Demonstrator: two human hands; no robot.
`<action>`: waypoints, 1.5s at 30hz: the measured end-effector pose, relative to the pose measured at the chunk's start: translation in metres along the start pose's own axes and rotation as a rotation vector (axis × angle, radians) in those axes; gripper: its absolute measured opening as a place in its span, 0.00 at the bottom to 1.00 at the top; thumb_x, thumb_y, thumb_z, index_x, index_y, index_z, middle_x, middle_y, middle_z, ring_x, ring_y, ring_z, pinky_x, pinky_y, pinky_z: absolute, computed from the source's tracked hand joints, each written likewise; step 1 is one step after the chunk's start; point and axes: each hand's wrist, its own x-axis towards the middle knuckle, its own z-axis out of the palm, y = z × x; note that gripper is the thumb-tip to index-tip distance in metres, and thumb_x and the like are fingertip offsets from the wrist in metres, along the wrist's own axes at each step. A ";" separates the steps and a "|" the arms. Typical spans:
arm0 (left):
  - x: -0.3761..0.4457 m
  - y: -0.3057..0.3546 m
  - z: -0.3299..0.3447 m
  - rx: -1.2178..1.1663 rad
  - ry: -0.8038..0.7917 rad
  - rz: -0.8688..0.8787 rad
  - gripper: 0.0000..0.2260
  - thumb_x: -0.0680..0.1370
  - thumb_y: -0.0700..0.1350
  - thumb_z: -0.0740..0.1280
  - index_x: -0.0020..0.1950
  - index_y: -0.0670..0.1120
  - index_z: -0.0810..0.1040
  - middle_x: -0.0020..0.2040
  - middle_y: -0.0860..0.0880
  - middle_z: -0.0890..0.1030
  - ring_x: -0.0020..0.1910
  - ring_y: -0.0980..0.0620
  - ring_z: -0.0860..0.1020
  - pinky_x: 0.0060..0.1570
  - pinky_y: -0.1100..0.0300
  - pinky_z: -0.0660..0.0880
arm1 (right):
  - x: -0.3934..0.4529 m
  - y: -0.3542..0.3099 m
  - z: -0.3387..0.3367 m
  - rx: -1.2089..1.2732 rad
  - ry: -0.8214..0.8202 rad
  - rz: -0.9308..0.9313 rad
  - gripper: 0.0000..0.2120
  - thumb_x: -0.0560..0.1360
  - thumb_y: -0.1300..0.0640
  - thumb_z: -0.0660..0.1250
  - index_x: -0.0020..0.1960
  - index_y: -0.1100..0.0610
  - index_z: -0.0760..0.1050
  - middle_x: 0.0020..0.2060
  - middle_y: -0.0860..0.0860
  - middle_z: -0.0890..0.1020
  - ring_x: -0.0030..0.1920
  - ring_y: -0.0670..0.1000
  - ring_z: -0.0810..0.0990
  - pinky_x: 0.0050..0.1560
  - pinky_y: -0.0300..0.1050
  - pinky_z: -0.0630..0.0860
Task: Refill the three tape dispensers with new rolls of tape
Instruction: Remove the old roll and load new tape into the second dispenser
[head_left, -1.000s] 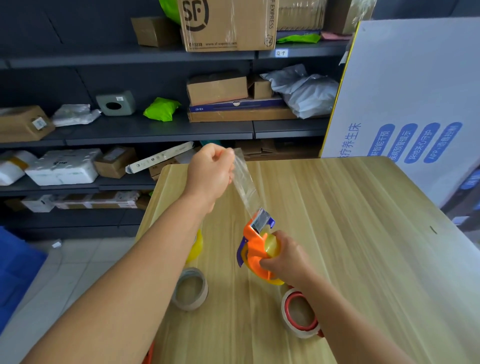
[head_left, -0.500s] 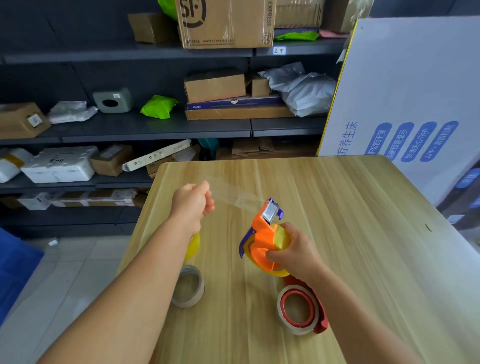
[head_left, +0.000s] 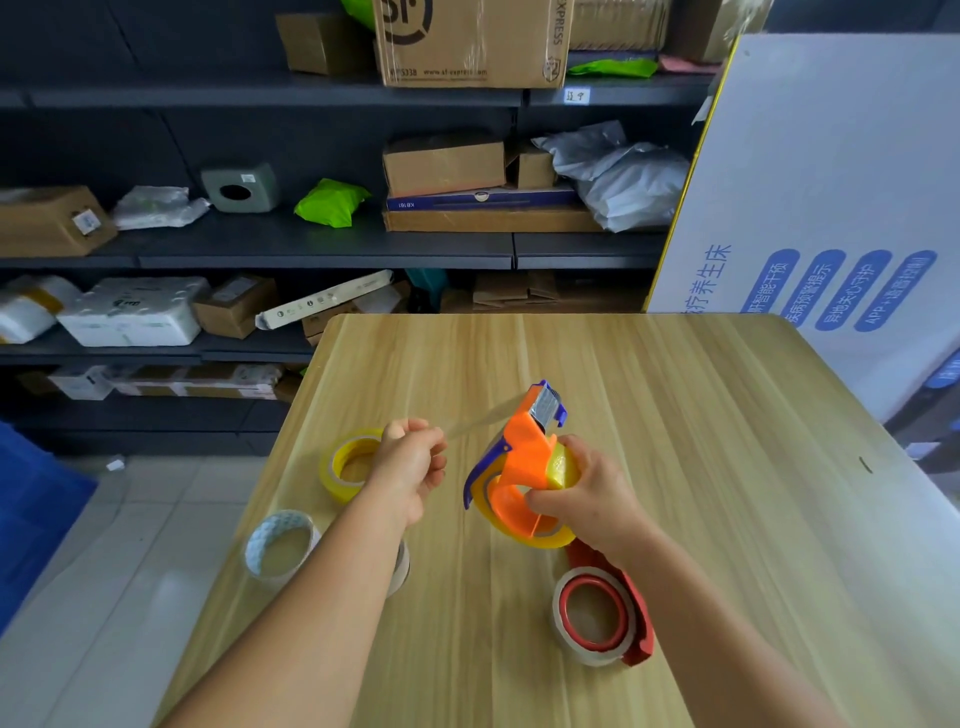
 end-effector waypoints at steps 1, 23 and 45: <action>-0.001 -0.001 0.001 -0.005 -0.014 0.019 0.07 0.77 0.36 0.61 0.47 0.49 0.70 0.36 0.48 0.72 0.32 0.53 0.69 0.34 0.61 0.68 | -0.001 0.000 -0.001 0.006 -0.009 -0.001 0.22 0.57 0.52 0.76 0.48 0.40 0.71 0.41 0.45 0.80 0.41 0.47 0.80 0.33 0.39 0.76; -0.028 -0.047 -0.011 0.128 -0.171 0.205 0.25 0.79 0.64 0.47 0.51 0.59 0.83 0.58 0.51 0.81 0.62 0.47 0.73 0.62 0.53 0.64 | -0.001 -0.022 -0.005 0.081 -0.104 0.025 0.21 0.62 0.59 0.76 0.53 0.51 0.76 0.40 0.50 0.83 0.37 0.48 0.82 0.32 0.38 0.76; -0.142 -0.137 -0.104 0.209 -0.025 0.410 0.27 0.71 0.49 0.70 0.66 0.50 0.63 0.66 0.49 0.68 0.66 0.55 0.68 0.57 0.62 0.66 | -0.103 -0.035 0.062 0.089 0.000 -0.015 0.31 0.60 0.54 0.79 0.59 0.46 0.69 0.45 0.48 0.80 0.42 0.48 0.82 0.37 0.44 0.77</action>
